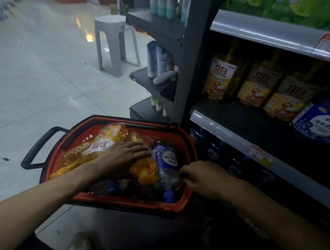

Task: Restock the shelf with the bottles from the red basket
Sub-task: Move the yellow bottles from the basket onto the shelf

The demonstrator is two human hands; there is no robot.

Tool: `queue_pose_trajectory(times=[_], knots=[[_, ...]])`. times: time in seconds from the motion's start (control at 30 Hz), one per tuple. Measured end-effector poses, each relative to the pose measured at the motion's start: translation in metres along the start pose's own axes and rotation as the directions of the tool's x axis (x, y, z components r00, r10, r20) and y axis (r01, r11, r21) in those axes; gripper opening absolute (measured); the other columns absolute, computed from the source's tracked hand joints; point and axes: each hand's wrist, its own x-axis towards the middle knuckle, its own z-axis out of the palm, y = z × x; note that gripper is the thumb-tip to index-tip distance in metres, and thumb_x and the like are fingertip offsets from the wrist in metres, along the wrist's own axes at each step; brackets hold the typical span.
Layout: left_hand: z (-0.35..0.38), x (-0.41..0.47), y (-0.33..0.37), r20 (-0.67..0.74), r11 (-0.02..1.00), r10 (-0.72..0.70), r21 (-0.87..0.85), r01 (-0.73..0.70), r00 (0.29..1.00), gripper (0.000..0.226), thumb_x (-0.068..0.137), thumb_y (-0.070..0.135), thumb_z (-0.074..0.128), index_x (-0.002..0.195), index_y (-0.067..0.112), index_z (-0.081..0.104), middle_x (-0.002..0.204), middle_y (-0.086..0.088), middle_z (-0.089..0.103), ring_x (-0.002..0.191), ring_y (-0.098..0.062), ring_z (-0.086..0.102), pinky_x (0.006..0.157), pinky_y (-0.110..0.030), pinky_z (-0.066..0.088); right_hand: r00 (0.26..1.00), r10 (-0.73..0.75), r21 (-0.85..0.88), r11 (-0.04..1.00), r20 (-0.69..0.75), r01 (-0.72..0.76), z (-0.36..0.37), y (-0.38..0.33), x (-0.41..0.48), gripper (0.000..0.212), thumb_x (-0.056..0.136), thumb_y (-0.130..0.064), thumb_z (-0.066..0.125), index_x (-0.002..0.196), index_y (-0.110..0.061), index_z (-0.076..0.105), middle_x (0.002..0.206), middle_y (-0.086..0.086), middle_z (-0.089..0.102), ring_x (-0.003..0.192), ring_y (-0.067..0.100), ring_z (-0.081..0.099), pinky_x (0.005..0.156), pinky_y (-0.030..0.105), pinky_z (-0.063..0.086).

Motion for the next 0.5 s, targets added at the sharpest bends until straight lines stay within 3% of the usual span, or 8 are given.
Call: queue_pose_trajectory(times=[0.1,0.17,0.27,0.37,0.43,0.5], knots=[[-0.015,0.002,0.009,-0.207,0.958,-0.212,-0.238,0.161,0.955,0.095,0.057,0.061,0.091,0.14,0.028,0.059,0.133,0.0,0.069,0.113,-0.026,0.069,0.084,-0.048,0.062,0.999,0.003,-0.003,1.0,-0.033,-0.003,-0.003,0.0,-0.001,0.025,0.098,-0.039,0.053,0.122,-0.032,0.059,0.115,-0.005,0.064,0.103,0.017,0.063,0.088,0.04,0.054],[-0.028,0.007,0.019,-0.24,0.825,-0.426,-0.5,0.265,0.872,0.089,0.057,0.064,0.085,0.135,0.027,0.063,0.122,0.003,0.073,0.105,-0.02,0.07,0.084,-0.046,0.06,0.999,0.004,0.014,1.0,-0.05,-0.003,-0.004,-0.003,-0.001,0.028,0.098,-0.038,0.055,0.125,-0.031,0.059,0.116,-0.005,0.064,0.104,0.016,0.063,0.089,0.038,0.054],[-0.043,0.02,0.023,-0.165,0.561,-0.698,-0.731,0.389,0.696,0.086,0.057,0.061,0.09,0.129,0.02,0.067,0.108,0.006,0.073,0.094,-0.015,0.069,0.081,-0.038,0.061,0.997,0.01,0.035,0.999,-0.079,-0.007,-0.005,-0.01,0.001,0.034,0.097,-0.04,0.058,0.13,-0.032,0.056,0.119,-0.004,0.063,0.105,0.017,0.062,0.089,0.039,0.054],[-0.051,0.026,0.02,-0.043,0.319,-0.835,-0.851,0.417,0.549,0.098,0.049,0.076,0.086,0.123,0.016,0.068,0.11,0.003,0.073,0.096,-0.017,0.069,0.081,-0.036,0.061,0.994,0.026,0.062,0.998,-0.104,-0.019,-0.006,-0.015,0.003,0.043,0.096,-0.042,0.059,0.136,-0.031,0.053,0.125,-0.003,0.062,0.109,0.019,0.062,0.091,0.039,0.054],[-0.06,0.029,0.022,0.019,0.183,-0.877,-0.911,0.369,0.481,0.091,0.053,0.071,0.089,0.122,0.016,0.066,0.105,0.007,0.069,0.093,-0.011,0.067,0.074,-0.027,0.056,0.992,0.043,0.117,0.993,-0.119,-0.029,-0.006,-0.017,0.005,0.049,0.095,-0.041,0.061,0.142,-0.03,0.049,0.131,-0.003,0.06,0.114,0.018,0.061,0.093,0.039,0.054],[-0.069,0.032,0.029,0.041,0.118,-0.888,-0.942,0.315,0.457,0.076,0.059,0.06,0.089,0.119,0.023,0.062,0.099,0.014,0.064,0.087,-0.004,0.062,0.07,-0.022,0.05,0.987,0.066,0.21,0.977,-0.147,-0.034,-0.006,-0.018,0.008,0.055,0.094,-0.041,0.064,0.145,-0.033,0.044,0.134,-0.004,0.059,0.117,0.018,0.06,0.094,0.04,0.055]])
